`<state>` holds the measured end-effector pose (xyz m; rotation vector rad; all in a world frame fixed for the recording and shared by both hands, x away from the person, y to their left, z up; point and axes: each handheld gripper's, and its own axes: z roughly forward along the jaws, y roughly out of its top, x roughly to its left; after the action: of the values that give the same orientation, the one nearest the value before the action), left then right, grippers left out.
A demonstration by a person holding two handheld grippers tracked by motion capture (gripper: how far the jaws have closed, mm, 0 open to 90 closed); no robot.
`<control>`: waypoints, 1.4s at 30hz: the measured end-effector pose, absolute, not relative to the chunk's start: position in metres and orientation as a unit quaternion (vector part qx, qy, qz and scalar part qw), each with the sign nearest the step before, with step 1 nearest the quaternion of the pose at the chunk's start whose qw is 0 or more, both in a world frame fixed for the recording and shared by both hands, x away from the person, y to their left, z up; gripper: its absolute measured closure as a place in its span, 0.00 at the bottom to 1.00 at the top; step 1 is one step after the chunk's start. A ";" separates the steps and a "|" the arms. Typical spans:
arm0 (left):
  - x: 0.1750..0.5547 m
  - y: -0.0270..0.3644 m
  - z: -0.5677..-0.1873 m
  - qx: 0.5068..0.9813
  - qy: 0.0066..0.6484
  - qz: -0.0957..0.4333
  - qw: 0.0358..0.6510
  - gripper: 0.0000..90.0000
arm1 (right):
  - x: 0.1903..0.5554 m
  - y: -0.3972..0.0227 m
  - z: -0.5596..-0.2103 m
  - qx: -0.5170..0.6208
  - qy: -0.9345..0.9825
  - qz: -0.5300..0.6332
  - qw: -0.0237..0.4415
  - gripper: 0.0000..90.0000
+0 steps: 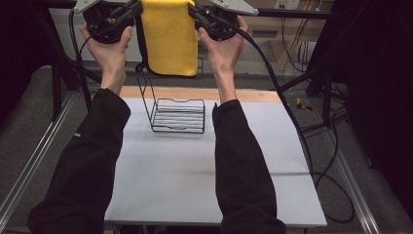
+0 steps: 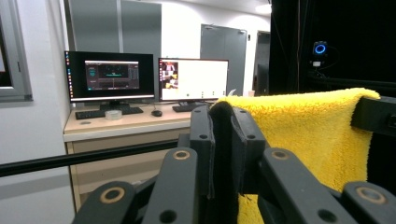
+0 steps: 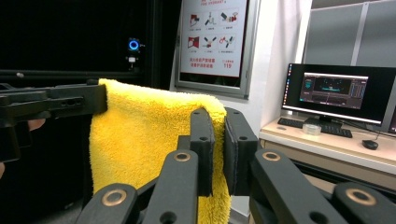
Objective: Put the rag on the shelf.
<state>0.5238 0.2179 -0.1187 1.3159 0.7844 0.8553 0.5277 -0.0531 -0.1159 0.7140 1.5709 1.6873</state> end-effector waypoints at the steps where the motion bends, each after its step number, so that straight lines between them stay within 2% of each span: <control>1: 0.526 0.218 -0.120 0.578 0.345 0.371 0.640 0.89 | 0.529 -0.053 -0.116 0.277 0.611 0.651 0.355 0.93; 11: 0.533 0.218 -0.136 0.597 0.340 0.362 0.630 0.89 | 0.541 -0.057 -0.133 0.287 0.622 0.642 0.345 0.93; 26: 0.512 0.230 -0.176 0.632 0.325 0.340 0.616 0.89 | 0.527 -0.060 -0.167 0.282 0.658 0.623 0.316 0.93; 42: 0.498 0.233 -0.195 0.649 0.320 0.331 0.606 0.89 | 0.514 -0.062 -0.190 0.279 0.669 0.619 0.303 0.93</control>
<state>0.4977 0.2331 -0.1954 1.5013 0.7393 0.7658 0.5136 -0.0621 -0.1905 0.7401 1.7719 1.6402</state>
